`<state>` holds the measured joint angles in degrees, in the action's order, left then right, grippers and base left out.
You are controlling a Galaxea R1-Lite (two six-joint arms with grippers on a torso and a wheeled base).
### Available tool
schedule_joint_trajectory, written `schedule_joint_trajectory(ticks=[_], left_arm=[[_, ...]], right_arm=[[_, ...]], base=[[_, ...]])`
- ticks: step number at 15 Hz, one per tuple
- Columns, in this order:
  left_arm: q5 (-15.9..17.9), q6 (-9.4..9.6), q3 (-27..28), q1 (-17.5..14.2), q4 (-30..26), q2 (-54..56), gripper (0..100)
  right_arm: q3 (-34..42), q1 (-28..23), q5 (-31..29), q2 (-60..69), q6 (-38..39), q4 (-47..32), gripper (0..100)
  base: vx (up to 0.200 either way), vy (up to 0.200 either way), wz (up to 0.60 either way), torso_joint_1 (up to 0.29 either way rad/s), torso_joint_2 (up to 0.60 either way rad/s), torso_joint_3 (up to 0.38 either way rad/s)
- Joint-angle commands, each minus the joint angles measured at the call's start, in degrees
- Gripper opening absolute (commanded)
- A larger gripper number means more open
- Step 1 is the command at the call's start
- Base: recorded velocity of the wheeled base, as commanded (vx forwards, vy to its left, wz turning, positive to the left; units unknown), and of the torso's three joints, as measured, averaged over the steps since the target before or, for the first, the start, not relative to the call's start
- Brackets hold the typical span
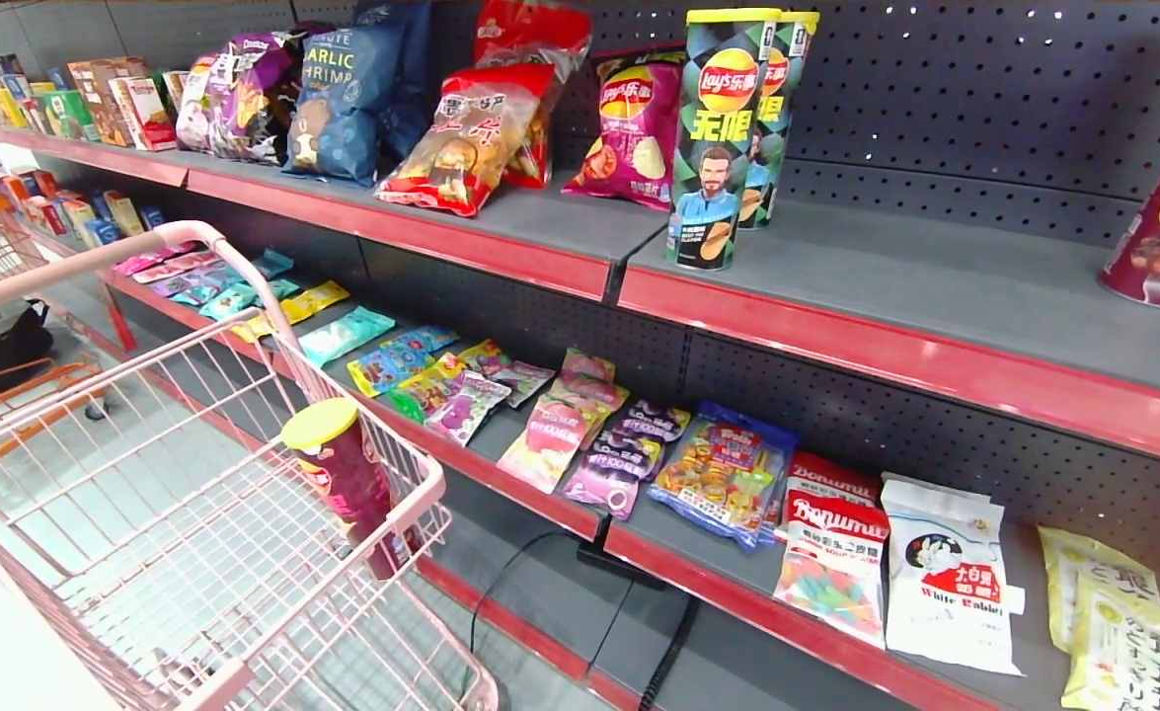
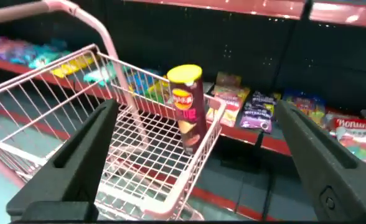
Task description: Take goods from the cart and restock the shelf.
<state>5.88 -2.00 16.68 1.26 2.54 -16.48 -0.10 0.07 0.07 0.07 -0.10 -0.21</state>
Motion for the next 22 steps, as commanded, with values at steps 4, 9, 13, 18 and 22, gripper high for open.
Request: schedule_joint_trajectory(ticks=[4, 9, 13, 18, 22], left_arm=[[3.35, 5.69, 12.59, -3.54, 8.01, -51.46, 100], [15.83, 10.44, 11.10, -7.23, 22.95, -70.09, 100], [22.34, 12.19, 8.55, -7.32, 31.65, -77.91, 100], [24.09, 12.99, 8.64, -8.90, 31.83, -79.76, 100], [25.41, 12.99, 8.72, -8.99, 39.12, -84.68, 100]], right_arm=[[0.01, 0.01, 0.10, -0.07, 0.01, 0.03, 100], [0.01, 0.01, 0.10, -0.07, -0.08, -0.06, 100], [0.01, 0.01, 0.10, -0.07, -0.08, -0.06, 100], [0.01, 0.01, 0.10, -0.07, 0.01, -0.06, 100], [0.01, 0.01, 0.10, -0.07, -0.08, -0.06, 100]], base=[[0.000, 0.000, 0.00, 0.000, 0.00, 0.000], [0.000, 0.000, 0.00, 0.000, 0.00, 0.000], [0.000, 0.000, 0.00, 0.000, 0.00, 0.000], [0.000, 0.000, 0.00, 0.000, 0.00, 0.000], [0.000, 0.000, 0.00, 0.000, 0.00, 0.000]])
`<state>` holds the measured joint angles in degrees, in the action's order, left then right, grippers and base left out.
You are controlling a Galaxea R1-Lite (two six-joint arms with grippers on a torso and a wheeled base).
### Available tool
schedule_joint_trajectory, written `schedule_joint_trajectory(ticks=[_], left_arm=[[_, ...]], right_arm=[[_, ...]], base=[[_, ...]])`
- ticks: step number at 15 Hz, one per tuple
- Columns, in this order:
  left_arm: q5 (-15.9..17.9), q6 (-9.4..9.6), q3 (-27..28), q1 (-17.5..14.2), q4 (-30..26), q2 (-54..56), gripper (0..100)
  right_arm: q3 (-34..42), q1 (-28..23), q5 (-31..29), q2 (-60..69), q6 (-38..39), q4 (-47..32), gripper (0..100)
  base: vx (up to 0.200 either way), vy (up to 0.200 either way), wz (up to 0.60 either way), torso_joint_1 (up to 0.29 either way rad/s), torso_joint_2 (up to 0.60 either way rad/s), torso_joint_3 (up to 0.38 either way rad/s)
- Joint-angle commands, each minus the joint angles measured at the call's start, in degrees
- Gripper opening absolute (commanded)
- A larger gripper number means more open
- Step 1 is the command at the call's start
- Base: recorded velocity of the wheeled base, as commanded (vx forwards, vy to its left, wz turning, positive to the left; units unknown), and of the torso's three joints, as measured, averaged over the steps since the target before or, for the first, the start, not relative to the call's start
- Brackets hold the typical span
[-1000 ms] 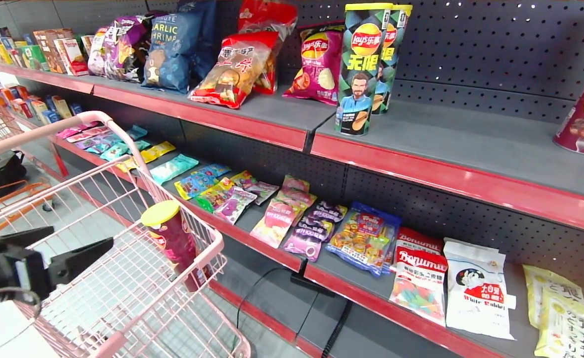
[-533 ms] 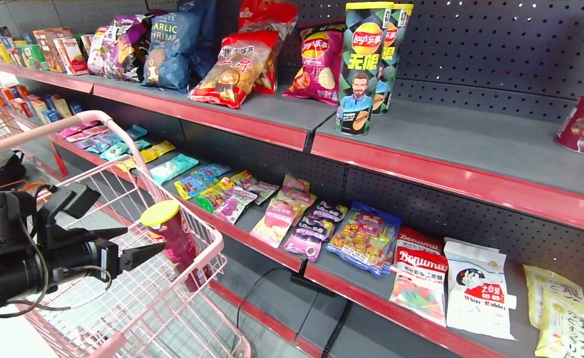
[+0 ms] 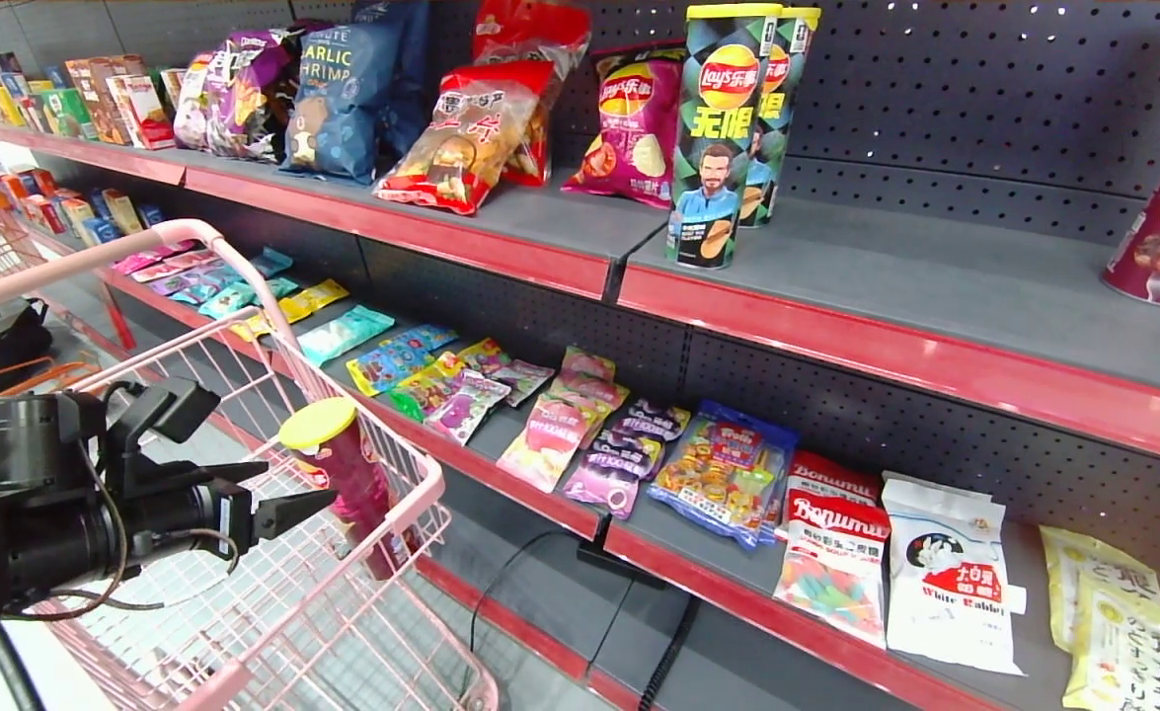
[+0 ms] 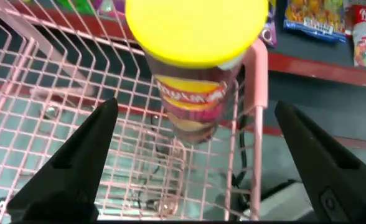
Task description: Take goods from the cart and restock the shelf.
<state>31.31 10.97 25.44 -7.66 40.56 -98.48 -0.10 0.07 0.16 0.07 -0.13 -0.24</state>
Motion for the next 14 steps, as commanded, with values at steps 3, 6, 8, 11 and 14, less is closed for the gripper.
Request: schedule_joint_trajectory(ticks=[3, 6, 8, 11, 14], left_arm=[[0.95, 0.01, 0.22, 0.27, 4.79, -5.85, 100], [2.18, 0.10, 1.80, 0.45, 4.88, -8.40, 100], [2.09, 0.10, 3.03, 1.50, 6.55, -10.60, 100], [1.92, 0.10, 3.39, 3.88, 13.14, -14.11, 100], [1.83, 0.10, 3.74, 5.46, 14.02, -15.87, 100]], right_arm=[[0.01, 0.01, 0.02, -0.07, -0.04, -0.02, 100], [0.01, 0.01, 0.02, -0.07, -0.04, -0.02, 100], [0.01, 0.01, 0.02, -0.07, -0.13, -0.02, 100], [0.01, 0.01, 0.02, -0.07, -0.13, -0.02, 100], [0.01, 0.01, 0.02, -0.07, -0.13, -0.02, 100]], base=[[0.000, 0.000, 0.00, 0.000, 0.00, 0.000], [0.000, 0.000, 0.00, 0.000, 0.00, 0.000], [0.000, 0.000, 0.00, 0.000, 0.00, 0.000], [0.000, 0.000, 0.00, 0.000, 0.00, 0.000], [0.000, 0.000, 0.00, 0.000, 0.00, 0.000]])
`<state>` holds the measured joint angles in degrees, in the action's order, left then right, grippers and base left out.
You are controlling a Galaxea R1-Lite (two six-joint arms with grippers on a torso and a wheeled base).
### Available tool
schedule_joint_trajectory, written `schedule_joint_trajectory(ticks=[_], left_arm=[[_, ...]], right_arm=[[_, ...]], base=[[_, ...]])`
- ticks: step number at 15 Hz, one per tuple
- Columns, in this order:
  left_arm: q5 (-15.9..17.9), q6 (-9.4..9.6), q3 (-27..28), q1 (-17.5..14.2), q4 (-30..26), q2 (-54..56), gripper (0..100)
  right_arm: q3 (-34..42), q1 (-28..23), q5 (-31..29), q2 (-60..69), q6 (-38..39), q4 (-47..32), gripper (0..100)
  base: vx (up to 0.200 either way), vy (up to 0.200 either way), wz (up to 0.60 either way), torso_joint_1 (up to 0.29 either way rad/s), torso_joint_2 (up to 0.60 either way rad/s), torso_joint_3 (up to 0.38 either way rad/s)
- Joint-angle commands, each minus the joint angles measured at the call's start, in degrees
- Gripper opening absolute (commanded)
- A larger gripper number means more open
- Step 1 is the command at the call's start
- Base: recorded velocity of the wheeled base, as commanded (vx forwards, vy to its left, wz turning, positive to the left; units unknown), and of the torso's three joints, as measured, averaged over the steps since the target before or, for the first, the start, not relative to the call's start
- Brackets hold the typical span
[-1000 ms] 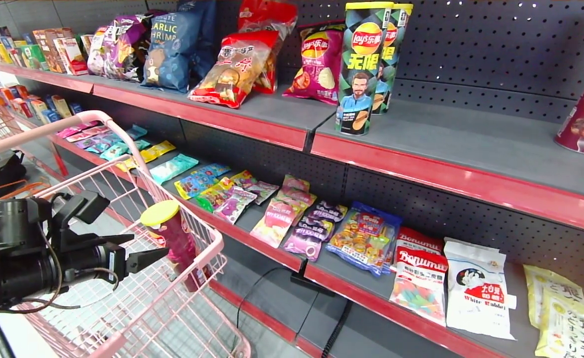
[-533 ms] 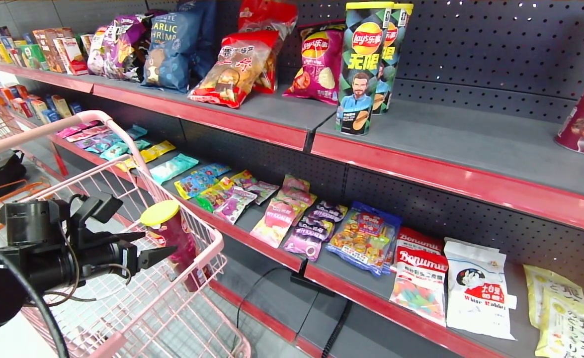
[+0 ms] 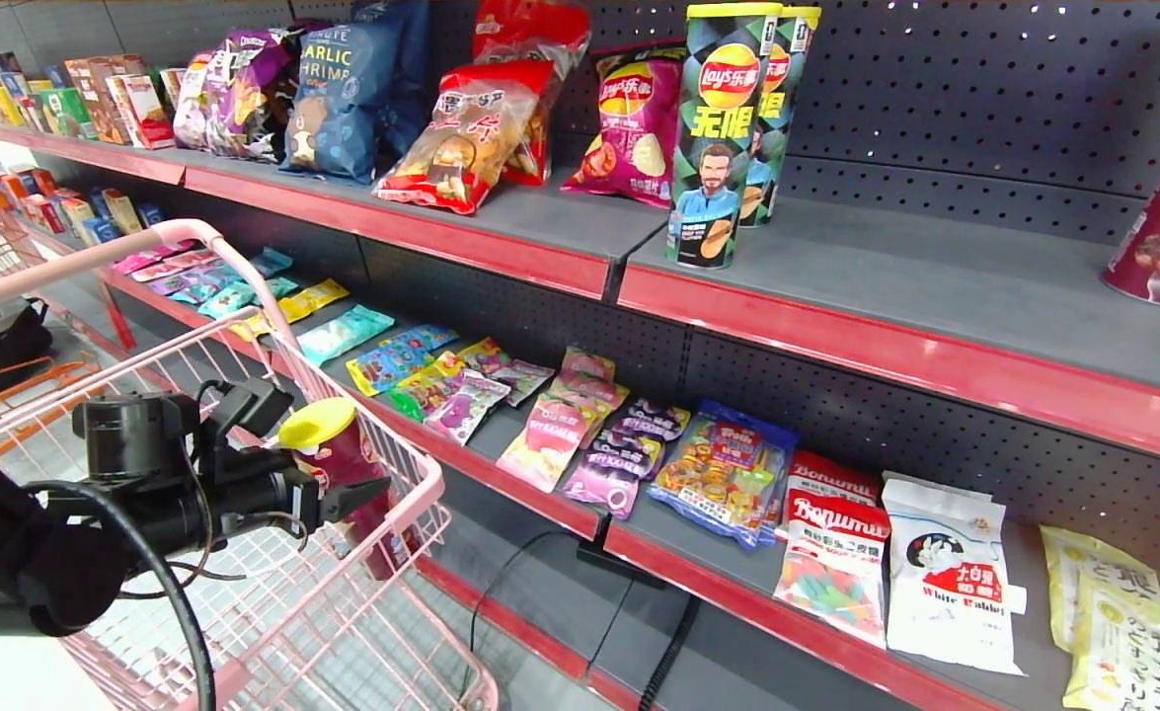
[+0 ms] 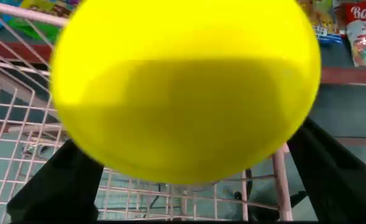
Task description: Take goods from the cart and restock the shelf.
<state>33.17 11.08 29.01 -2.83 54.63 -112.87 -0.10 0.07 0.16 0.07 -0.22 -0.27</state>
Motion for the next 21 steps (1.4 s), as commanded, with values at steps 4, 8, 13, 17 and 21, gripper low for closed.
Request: schedule_joint_trajectory(ticks=[4, 8, 13, 17, 21], left_arm=[[-0.48, -0.01, 0.52, 0.63, 0.04, -2.18, 0], [-0.48, -0.18, -0.19, 0.46, 0.04, -0.15, 0], [-0.04, -7.30, -1.06, -2.45, -4.70, 20.15, 0], [-0.39, -8.71, 6.41, -5.08, -35.03, 46.87, 0], [6.29, -8.80, 12.38, -4.73, -68.69, 73.15, 0]], right_arm=[[0.01, 0.01, 0.02, -0.07, -0.04, 0.00, 100], [0.01, 0.01, 0.02, -0.07, -0.04, 0.00, 100], [0.01, 0.01, 0.11, -0.07, -0.04, 0.09, 100], [0.01, 0.01, 0.11, -0.07, 0.04, 0.00, 100], [0.01, 0.01, 0.11, -0.07, 0.13, 0.09, 100]], base=[[0.000, 0.000, 0.00, 0.000, 0.00, 0.000], [0.000, 0.000, 0.00, 0.000, 0.00, 0.000], [0.000, 0.000, 0.00, 0.000, 0.00, 0.000], [0.000, 0.000, 0.00, 0.000, 0.00, 0.000], [0.000, 0.000, 0.00, 0.000, 0.00, 0.000]])
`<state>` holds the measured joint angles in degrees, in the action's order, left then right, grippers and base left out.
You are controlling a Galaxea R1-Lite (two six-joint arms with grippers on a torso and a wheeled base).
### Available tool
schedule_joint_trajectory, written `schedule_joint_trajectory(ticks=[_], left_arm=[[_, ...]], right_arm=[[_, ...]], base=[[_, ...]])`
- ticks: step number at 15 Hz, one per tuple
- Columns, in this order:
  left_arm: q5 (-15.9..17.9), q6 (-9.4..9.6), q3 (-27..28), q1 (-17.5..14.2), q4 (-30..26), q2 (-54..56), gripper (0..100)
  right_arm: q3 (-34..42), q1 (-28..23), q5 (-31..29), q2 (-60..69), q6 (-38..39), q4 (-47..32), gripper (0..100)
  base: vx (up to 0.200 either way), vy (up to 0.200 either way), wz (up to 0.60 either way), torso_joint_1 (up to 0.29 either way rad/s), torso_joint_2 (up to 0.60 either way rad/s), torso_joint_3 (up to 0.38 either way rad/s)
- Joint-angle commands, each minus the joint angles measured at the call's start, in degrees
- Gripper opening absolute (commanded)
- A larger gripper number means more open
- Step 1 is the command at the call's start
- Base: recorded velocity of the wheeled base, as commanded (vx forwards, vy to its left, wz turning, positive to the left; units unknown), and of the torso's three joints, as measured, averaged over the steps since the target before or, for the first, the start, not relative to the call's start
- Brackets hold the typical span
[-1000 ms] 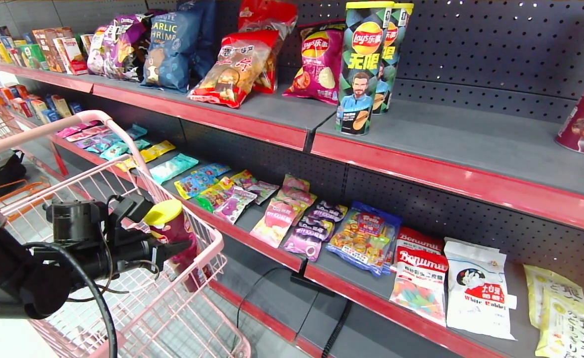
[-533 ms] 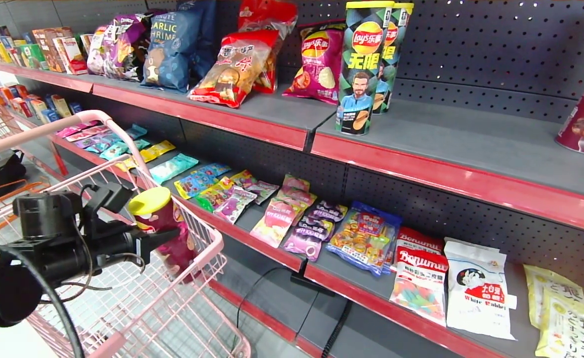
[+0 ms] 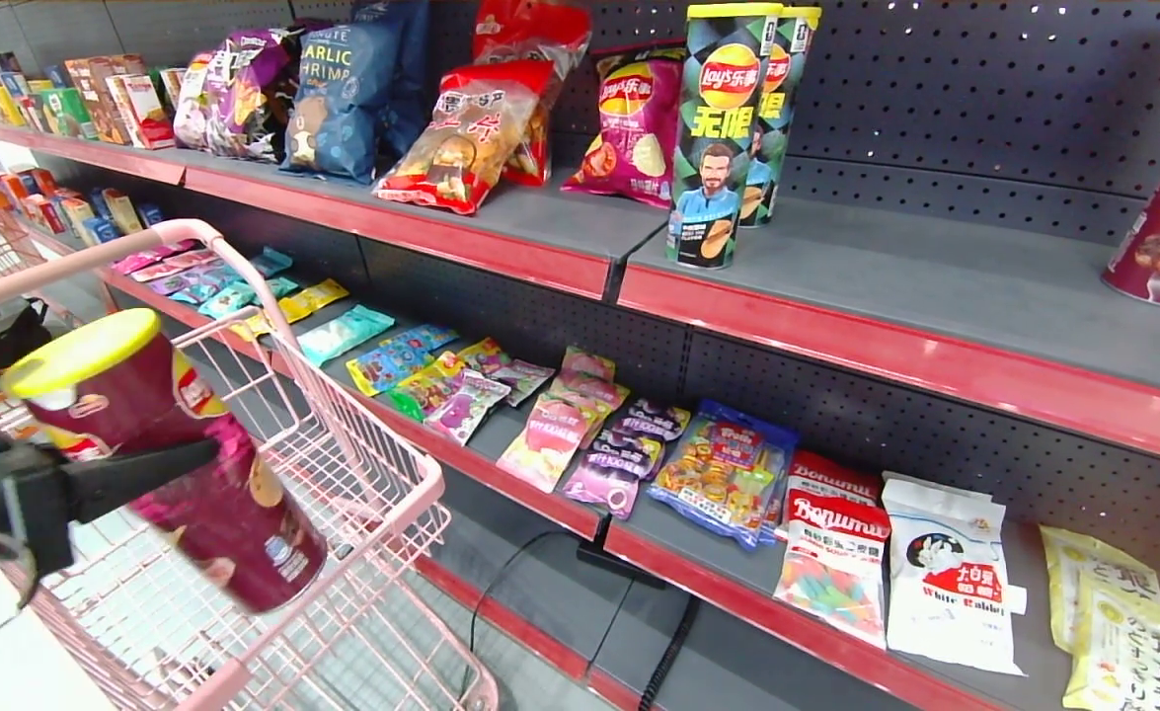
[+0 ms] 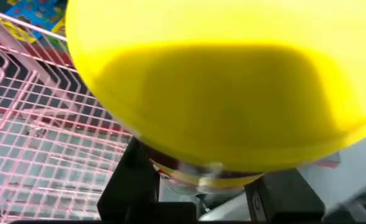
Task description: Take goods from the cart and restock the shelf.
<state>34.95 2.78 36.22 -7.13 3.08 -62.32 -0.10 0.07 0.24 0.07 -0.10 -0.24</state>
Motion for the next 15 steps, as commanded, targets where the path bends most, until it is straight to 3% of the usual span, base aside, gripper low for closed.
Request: schedule_joint_trajectory(ticks=[1, 2, 3, 4, 6, 8, 12, 15], left_arm=[[5.83, -0.41, 4.91, -0.25, -19.70, 26.37, 0], [5.30, -0.14, 4.12, -0.08, -21.28, 28.66, 0], [2.67, 0.47, 2.72, -0.78, -21.01, 29.18, 0], [-7.88, 3.46, -0.53, -1.92, -17.76, 29.89, 0], [-14.82, 4.08, -6.34, -1.92, -7.83, 31.12, 0], [-17.64, 4.87, -8.88, -1.92, -4.58, 32.44, 0], [-16.58, 5.31, -9.85, -0.87, -4.58, 34.11, 0], [-16.49, 5.39, -8.88, -0.78, -4.49, 34.28, 0]], right_arm=[[0.01, 0.01, 0.02, -0.07, -0.08, -0.02, 100], [0.01, 0.01, 0.11, -0.07, 0.01, -0.02, 100], [0.01, 0.01, 0.20, -0.07, 0.10, 0.07, 100], [0.01, 0.01, 0.28, -0.07, 0.01, 0.07, 100], [0.01, 0.01, 0.37, -0.07, 0.10, 0.07, 100], [0.01, 0.01, 0.28, -0.07, 0.10, 0.07, 100], [0.01, 0.01, 0.28, -0.07, 0.10, 0.07, 100], [0.01, 0.01, 0.28, -0.07, 0.19, 0.07, 100]], base=[[0.000, 0.000, 0.00, 0.000, 0.00, 0.000], [0.000, 0.000, 0.00, 0.000, 0.00, 0.000], [0.000, 0.000, 0.00, 0.000, 0.00, 0.000], [0.000, 0.000, 0.00, 0.000, 0.00, 0.000], [0.000, 0.000, 0.00, 0.000, 0.00, 0.000], [0.000, 0.000, 0.00, 0.000, 0.00, 0.000], [0.000, 0.000, 0.00, 0.000, 0.00, 0.000], [0.000, 0.000, 0.00, 0.107, -0.33, -0.222]])
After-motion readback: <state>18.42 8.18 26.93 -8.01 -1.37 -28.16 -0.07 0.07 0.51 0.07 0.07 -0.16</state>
